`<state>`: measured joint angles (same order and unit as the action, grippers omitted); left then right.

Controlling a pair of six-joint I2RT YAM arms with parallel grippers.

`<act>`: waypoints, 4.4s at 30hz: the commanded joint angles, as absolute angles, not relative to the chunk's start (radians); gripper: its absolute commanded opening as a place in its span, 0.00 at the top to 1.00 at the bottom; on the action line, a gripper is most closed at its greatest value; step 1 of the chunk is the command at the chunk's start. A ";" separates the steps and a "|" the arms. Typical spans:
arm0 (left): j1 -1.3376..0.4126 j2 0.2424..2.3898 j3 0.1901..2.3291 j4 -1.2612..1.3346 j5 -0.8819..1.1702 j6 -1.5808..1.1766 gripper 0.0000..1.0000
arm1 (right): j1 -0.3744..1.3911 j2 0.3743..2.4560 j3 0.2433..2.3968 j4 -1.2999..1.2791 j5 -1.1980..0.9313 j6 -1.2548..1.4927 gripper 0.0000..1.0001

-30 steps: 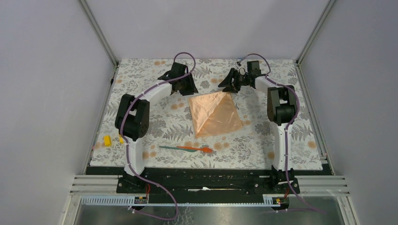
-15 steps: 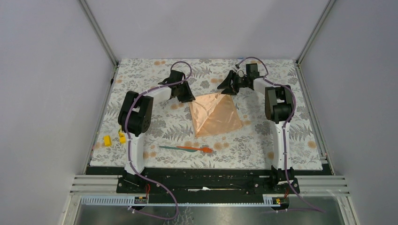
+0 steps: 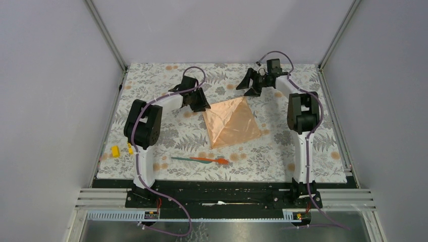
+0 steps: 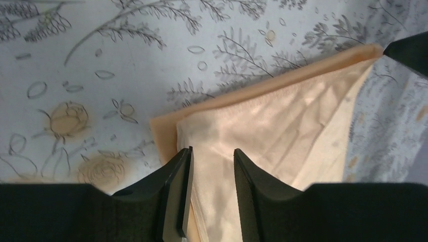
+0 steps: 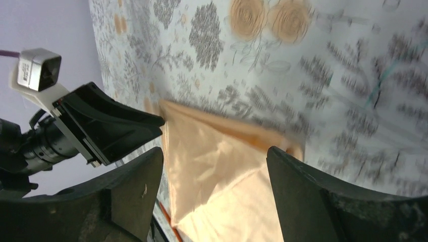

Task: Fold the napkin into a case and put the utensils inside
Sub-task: Smooth out the top corner of the smaller-rectangle-folded napkin at the center of the board.

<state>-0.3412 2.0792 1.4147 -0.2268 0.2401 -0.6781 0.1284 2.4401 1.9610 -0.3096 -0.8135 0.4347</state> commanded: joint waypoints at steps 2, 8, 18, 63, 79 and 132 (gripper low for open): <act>-0.339 1.959 1.419 -0.219 0.355 -0.691 0.58 | 0.166 2.197 1.782 -0.292 -0.795 0.451 0.16; -0.336 2.000 1.395 -0.174 0.352 -0.706 0.60 | 0.274 2.166 1.610 -0.092 -0.876 0.567 0.14; -0.308 2.054 1.324 -0.223 0.193 -0.697 0.69 | 0.240 2.324 1.593 0.060 -0.928 0.605 0.15; -0.325 2.127 1.507 -0.246 0.177 -0.631 0.75 | 0.256 2.167 1.531 0.035 -0.945 0.574 0.14; -0.325 1.970 1.444 -0.241 0.155 -0.641 1.00 | 0.370 2.153 1.469 0.052 -0.940 0.577 0.14; -0.319 2.033 1.377 -0.278 0.041 -0.612 1.00 | 0.580 2.050 1.159 0.352 -1.026 0.765 0.24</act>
